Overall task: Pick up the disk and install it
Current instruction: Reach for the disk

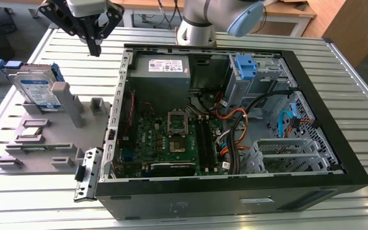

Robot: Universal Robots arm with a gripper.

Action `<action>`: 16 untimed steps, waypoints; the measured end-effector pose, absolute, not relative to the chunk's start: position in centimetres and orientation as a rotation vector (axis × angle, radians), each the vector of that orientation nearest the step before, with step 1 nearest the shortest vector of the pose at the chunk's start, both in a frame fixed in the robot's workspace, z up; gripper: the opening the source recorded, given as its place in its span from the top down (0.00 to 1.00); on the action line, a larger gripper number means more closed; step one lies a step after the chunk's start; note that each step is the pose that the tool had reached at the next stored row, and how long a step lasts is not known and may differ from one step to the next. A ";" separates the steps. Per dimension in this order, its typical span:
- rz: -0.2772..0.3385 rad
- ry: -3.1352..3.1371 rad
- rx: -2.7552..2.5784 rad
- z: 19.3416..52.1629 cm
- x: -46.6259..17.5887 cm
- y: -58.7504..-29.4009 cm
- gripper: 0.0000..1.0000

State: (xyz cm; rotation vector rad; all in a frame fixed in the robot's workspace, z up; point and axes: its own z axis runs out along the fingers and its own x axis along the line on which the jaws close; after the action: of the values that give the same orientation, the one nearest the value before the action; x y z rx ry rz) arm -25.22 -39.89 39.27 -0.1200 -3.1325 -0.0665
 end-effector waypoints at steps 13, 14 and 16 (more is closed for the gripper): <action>-0.067 -3.133 -0.120 39.2 -26.9 -39.9 0.89; -0.067 -3.133 -0.120 39.2 -27.0 -39.9 0.89; -0.066 -3.133 -0.120 39.2 -27.1 -39.9 0.89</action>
State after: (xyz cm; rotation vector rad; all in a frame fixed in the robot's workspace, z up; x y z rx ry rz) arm -27.14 -39.89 39.25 -0.1201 -3.1325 -0.0665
